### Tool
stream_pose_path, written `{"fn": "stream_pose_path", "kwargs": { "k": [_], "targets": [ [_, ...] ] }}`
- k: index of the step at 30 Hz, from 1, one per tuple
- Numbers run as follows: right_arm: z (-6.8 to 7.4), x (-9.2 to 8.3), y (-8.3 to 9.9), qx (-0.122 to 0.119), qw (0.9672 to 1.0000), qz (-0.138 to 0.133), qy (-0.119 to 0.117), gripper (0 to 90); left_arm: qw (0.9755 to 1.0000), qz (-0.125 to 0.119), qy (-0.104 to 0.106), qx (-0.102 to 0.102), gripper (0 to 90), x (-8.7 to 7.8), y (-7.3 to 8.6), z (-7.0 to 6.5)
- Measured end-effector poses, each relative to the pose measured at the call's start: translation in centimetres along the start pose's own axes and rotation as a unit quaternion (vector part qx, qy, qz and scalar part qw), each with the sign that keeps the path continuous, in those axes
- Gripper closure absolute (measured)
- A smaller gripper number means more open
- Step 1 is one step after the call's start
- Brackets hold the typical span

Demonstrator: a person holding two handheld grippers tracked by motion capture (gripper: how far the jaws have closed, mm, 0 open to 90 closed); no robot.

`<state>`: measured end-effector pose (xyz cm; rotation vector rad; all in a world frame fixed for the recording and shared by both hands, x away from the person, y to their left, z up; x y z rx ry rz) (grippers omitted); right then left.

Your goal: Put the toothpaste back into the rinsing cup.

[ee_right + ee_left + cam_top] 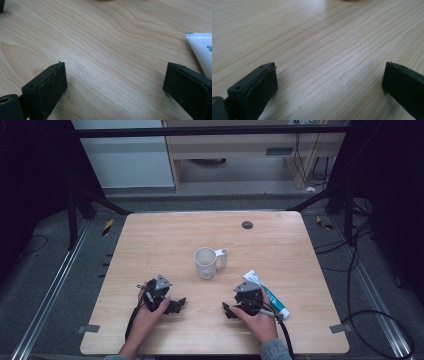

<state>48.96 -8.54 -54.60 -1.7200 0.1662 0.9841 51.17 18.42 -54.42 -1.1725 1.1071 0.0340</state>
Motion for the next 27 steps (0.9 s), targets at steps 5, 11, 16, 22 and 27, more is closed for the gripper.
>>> {"fn": "stream_pose_path", "kwargs": {
  "k": [5,11,16,22,27],
  "targets": [
    [-0.2,-0.8,0.0,-0.02,0.9998,0.01,0.002,12.5,1.0,0.0,-0.001,0.0,0.0,0.0,0.0,0.0],
    [-1.6,-3.1,0.6,-0.028,0.9986,0.039,0.019,20.0,1.0,-0.001,-0.003,-0.003,0.0,0.0,0.0,0.0],
    [-2.9,-5.3,0.7,-0.028,0.998,0.05,0.026,25.2,1.0,-0.001,-0.003,-0.003,0.0,0.0,0.0,-0.1],
    [-4.9,-6.6,0.8,-0.019,0.997,0.063,0.042,26.7,1.0,-0.001,-0.003,-0.003,0.0,0.0,0.0,-0.1],
    [-6.1,-6.8,0.9,-0.018,0.9945,0.091,0.05,27.7,1.0,0.0,-0.003,-0.003,0.0,0.0,0.0,-0.1]
  ]
}}
Point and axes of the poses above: each handheld gripper's, and its own axes: x roughly forward along the jaws, y roughly out of its underside, z roughly to its left, the point moved 5 cm from there along x, roughly forward along the jaws, and after that the axes turned 5 degrees about y, right-handed, at the moved point
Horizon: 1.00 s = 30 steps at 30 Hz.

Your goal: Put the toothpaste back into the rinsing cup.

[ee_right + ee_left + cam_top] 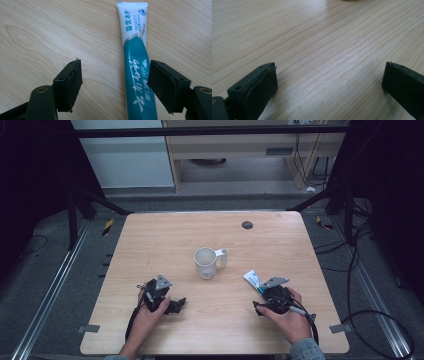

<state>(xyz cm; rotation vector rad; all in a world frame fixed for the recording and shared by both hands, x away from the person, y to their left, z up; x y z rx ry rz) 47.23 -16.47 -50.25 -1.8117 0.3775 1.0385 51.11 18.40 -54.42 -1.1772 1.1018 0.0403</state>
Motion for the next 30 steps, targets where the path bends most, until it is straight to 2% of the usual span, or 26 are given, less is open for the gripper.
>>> {"fn": "stream_pose_path", "kwargs": {
  "k": [5,8,10,19,24,26,30],
  "targets": [
    [-0.9,0.2,-0.6,0.003,0.9999,0.016,-0.006,31.9,1.0,-0.001,0.0,-0.001,0.0,0.0,0.0,0.0],
    [-1.3,0.4,-0.9,0.004,0.9998,0.016,-0.005,33.5,1.0,0.0,0.0,0.0,0.0,0.0,0.0,0.0],
    [-1.7,0.8,-1.1,0.011,0.9997,0.021,-0.007,38.0,1.0,0.0,0.0,0.0,0.0,0.0,0.0,0.0],
    [-2.1,2.1,-2.1,0.003,0.999,0.045,-0.004,44.2,1.0,0.0,0.0,0.0,0.0,0.0,0.0,0.0],
    [-2.4,3.3,-2.9,0.006,0.9985,0.054,-0.006,46.6,1.0,0.0,0.0,0.0,0.0,0.0,0.0,0.0],
    [-2.5,3.6,-3.2,0.014,0.9983,0.055,-0.011,47.7,1.0,0.0,0.0,0.0,0.0,0.0,0.0,0.0],
    [-2.8,4.3,-3.2,0.018,0.9979,0.061,-0.01,48.2,1.0,0.0,0.0,0.0,0.0,0.0,0.0,0.0]
  ]
}}
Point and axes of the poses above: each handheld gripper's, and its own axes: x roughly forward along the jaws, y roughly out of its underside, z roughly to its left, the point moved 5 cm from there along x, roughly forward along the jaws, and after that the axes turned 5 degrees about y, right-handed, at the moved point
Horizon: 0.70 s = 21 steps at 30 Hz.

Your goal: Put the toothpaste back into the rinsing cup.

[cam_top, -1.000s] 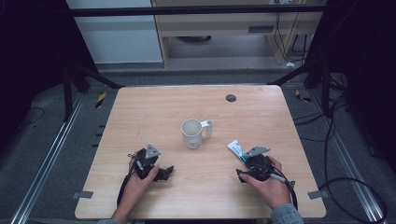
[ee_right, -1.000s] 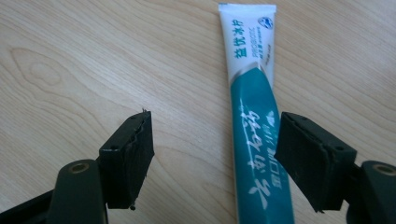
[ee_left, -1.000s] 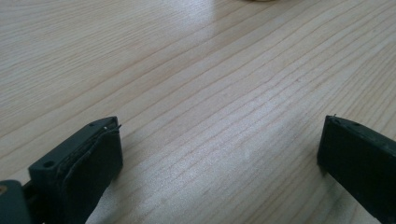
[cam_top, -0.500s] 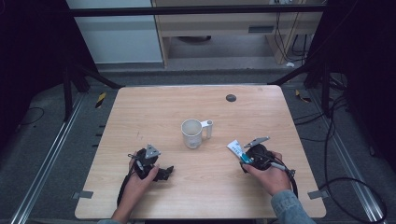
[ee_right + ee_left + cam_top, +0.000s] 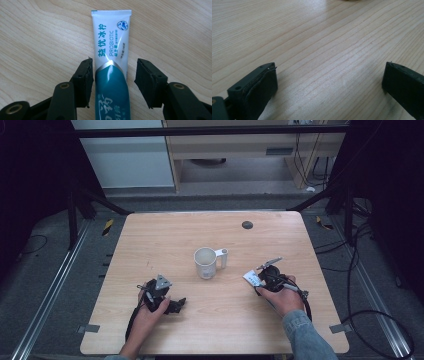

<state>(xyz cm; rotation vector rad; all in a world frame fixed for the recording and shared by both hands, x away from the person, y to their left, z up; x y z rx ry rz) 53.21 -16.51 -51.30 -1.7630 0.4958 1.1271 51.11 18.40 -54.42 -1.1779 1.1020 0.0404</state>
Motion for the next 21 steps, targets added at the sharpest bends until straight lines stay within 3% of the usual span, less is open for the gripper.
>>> {"fn": "stream_pose_path", "kwargs": {
  "k": [21],
  "targets": [
    [0.32,0.98,-0.18,-0.01,0.9999,0.009,0.003,56.5,1.0,0.0,0.0,0.001,0.0,0.01,-0.01,0.01]
  ]
}}
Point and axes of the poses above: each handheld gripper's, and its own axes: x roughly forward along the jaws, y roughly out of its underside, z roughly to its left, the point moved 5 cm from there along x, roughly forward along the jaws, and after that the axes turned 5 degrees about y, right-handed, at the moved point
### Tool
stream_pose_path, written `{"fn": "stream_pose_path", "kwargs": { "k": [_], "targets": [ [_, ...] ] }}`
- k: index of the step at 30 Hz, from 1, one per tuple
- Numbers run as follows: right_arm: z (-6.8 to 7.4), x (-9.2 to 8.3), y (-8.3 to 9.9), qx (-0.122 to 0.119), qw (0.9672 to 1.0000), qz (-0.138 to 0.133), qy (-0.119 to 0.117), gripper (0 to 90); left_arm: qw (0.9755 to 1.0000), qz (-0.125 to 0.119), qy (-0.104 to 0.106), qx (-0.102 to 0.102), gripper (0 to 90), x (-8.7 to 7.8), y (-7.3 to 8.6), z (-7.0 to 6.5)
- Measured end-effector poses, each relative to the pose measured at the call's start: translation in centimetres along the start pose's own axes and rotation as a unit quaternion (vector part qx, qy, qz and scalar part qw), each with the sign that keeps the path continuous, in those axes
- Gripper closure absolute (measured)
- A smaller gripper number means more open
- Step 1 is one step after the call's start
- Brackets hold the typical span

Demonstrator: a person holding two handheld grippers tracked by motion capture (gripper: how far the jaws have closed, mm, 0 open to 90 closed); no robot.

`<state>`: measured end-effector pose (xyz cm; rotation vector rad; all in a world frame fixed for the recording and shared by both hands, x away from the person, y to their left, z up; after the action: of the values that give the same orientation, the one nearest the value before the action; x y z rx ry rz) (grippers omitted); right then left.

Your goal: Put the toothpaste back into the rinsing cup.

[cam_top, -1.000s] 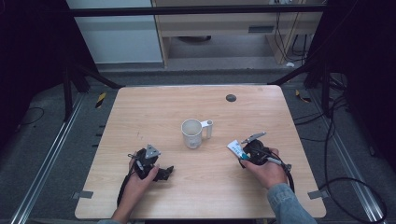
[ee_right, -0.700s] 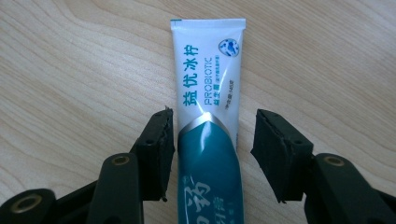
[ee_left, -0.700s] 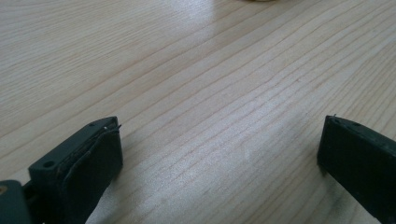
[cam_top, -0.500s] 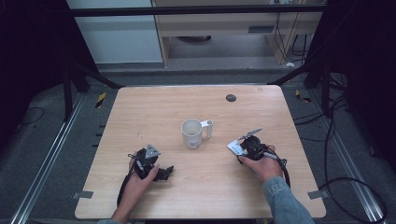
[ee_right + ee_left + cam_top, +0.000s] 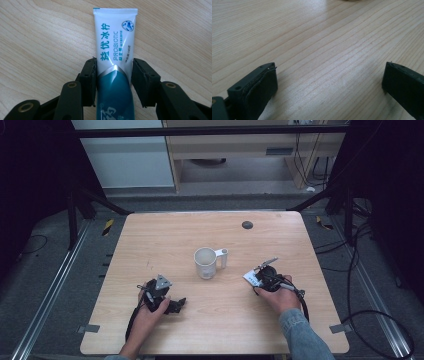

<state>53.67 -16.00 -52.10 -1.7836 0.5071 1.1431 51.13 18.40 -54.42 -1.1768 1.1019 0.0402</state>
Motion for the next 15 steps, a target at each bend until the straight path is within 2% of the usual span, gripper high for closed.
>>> {"fn": "stream_pose_path", "kwargs": {
  "k": [3,4,5,6,8,12,15],
  "targets": [
    [-0.01,-0.08,0.06,-0.004,1.0,-0.001,-0.001,59.8,1.0,0.0,0.0,0.0,0.0,0.0,0.0,0.0],
    [-0.08,-0.1,0.07,-0.006,1.0,-0.003,0.002,63.3,1.0,0.0,0.0,0.0,0.0,0.01,0.0,0.0],
    [-0.24,-0.53,-0.16,-0.003,0.9999,-0.016,0.005,70.9,1.0,0.0,0.0,0.0,0.0,0.01,-0.01,0.0],
    [-0.3,-0.65,-0.21,-0.005,0.9998,-0.016,0.007,73.3,1.0,0.0,0.001,0.0,0.0,0.02,-0.01,0.0],
    [-0.33,-0.73,-0.25,-0.008,0.9998,-0.016,0.008,74.9,1.0,0.0,0.0,0.0,0.0,0.02,-0.02,0.0],
    [-0.59,-0.85,-0.25,0.009,0.9998,-0.017,0.001,76.7,1.0,0.0,0.0,0.0,0.0,0.02,-0.02,0.01],
    [-0.55,-0.83,-0.3,0.006,0.9999,-0.015,0.004,76.6,1.0,0.0,0.0,0.0,0.0,0.02,-0.02,0.01]
  ]
}}
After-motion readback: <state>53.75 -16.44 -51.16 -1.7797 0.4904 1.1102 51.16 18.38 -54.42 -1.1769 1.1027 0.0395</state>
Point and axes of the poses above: each handheld gripper's, and its own axes: x roughly forward along the jaws, y roughly out of its underside, z roughly to its left, the point moved 5 cm from there along x, roughly forward along the jaws, and after that the axes turned 5 degrees about y, right-handed, at the moved point
